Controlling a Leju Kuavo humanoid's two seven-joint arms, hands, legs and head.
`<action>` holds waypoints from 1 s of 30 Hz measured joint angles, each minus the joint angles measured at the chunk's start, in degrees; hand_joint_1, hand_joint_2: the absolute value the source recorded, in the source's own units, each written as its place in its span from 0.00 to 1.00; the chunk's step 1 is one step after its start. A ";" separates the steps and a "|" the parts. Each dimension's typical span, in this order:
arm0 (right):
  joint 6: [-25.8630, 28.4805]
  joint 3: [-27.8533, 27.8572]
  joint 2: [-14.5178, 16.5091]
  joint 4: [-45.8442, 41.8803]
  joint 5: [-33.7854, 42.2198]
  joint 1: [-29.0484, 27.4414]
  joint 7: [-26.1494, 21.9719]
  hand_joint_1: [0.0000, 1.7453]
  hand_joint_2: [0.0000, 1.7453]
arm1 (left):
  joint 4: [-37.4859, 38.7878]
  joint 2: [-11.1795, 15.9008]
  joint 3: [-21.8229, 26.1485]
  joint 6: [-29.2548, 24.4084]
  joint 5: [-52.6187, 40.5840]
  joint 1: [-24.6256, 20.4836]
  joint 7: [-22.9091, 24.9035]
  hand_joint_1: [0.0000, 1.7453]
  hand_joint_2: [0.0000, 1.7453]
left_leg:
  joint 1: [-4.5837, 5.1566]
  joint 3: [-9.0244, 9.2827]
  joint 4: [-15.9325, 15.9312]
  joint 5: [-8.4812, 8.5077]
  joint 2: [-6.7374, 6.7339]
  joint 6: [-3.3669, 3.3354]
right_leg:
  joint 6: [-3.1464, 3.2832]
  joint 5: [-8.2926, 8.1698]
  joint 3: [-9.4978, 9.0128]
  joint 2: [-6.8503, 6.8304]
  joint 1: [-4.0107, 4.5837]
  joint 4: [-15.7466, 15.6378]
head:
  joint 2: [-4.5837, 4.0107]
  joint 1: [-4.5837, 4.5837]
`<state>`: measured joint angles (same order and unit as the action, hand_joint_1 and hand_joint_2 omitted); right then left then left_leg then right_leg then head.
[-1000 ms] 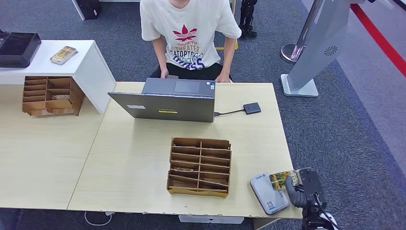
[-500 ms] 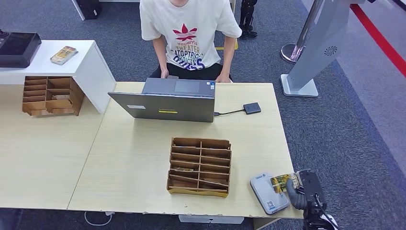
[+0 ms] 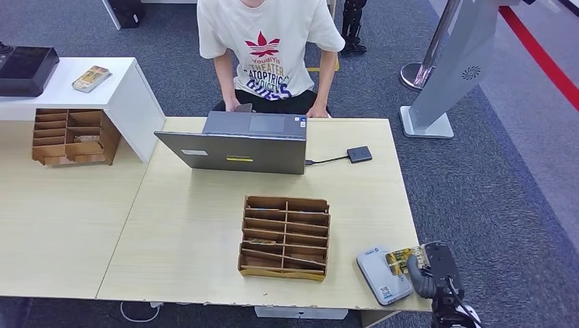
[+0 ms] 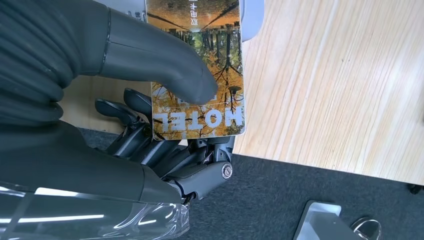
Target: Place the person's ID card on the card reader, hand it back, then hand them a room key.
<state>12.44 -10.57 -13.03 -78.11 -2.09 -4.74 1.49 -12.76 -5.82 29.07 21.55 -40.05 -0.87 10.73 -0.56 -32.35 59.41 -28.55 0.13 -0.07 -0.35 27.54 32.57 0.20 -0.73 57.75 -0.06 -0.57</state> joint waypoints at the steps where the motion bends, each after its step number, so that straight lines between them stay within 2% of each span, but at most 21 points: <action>1: 0.00 -0.23 0.00 0.01 -0.13 0.06 0.15 1.00 1.00 | 0.00 -0.01 0.00 0.00 -0.01 0.00 0.01 0.00 0.00 | 0.00 0.01 0.00 0.00 -0.01 0.00 | 0.00 0.00 0.00 0.00 0.00 0.00 | 0.00 0.00; 30: 0.43 -3.81 -0.33 -0.64 -1.13 0.40 1.87 1.00 1.00 | 0.02 -0.16 0.02 0.00 -0.01 0.00 0.02 0.00 0.00 | -0.01 0.06 0.00 0.00 -0.02 0.00 | 0.00 0.00 -0.03 0.00 0.00 0.00 | -0.01 0.00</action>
<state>12.86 -14.38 -13.36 -78.74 -3.22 -4.34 3.36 -12.74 -5.98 29.09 21.55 -40.06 -0.87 10.74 -0.56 -32.28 59.41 -28.55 0.11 -0.07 -0.35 27.54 32.54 0.20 -0.73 57.75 -0.07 -0.57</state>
